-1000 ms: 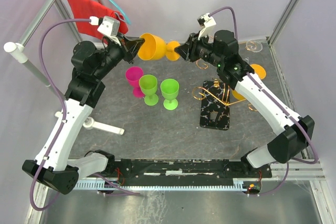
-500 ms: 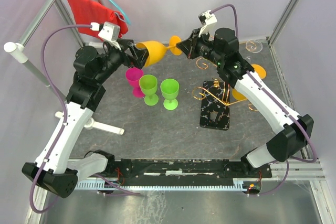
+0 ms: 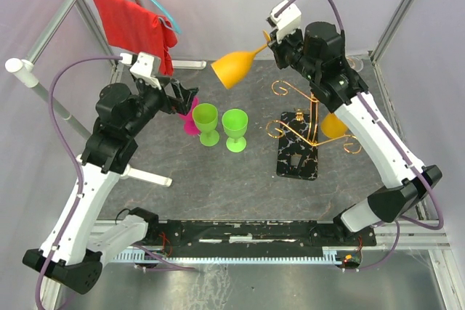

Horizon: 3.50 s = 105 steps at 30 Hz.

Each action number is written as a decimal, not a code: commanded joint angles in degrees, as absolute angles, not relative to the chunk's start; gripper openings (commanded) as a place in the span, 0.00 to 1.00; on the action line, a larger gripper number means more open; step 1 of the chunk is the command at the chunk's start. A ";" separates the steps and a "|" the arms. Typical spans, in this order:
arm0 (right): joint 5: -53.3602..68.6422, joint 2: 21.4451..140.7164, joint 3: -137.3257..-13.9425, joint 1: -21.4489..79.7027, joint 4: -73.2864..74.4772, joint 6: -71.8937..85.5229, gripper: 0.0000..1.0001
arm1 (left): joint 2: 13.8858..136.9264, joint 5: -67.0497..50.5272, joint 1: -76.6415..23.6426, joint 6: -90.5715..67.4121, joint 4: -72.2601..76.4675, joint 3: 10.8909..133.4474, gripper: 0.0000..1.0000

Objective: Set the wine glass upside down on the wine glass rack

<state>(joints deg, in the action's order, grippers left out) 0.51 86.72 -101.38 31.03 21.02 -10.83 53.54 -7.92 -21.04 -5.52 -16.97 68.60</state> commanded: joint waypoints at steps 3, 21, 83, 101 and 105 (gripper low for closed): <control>4.76 82.23 -97.99 31.23 18.84 -28.69 0.01 | 57.94 -20.03 -21.18 -5.61 -20.91 77.86 0.99; 18.51 74.51 -83.94 38.44 1.01 -41.72 0.01 | 70.19 -41.63 -21.25 -13.71 -7.74 82.91 1.00; -8.87 63.22 -71.84 47.54 -10.15 -40.59 0.64 | 79.58 -31.97 -21.58 -6.91 1.10 83.58 0.03; -29.06 42.73 -63.32 47.55 9.11 -20.73 0.69 | 99.84 -24.55 -24.72 -1.18 36.95 79.71 0.03; -29.71 40.96 -61.00 47.55 10.59 -20.59 0.70 | 102.76 -23.86 -27.29 0.05 46.41 77.70 0.03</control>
<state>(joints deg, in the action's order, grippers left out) -27.77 42.17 -62.94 47.31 8.67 -22.20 101.16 -25.08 -24.80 -3.75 31.44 78.17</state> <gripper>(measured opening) 0.693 0.218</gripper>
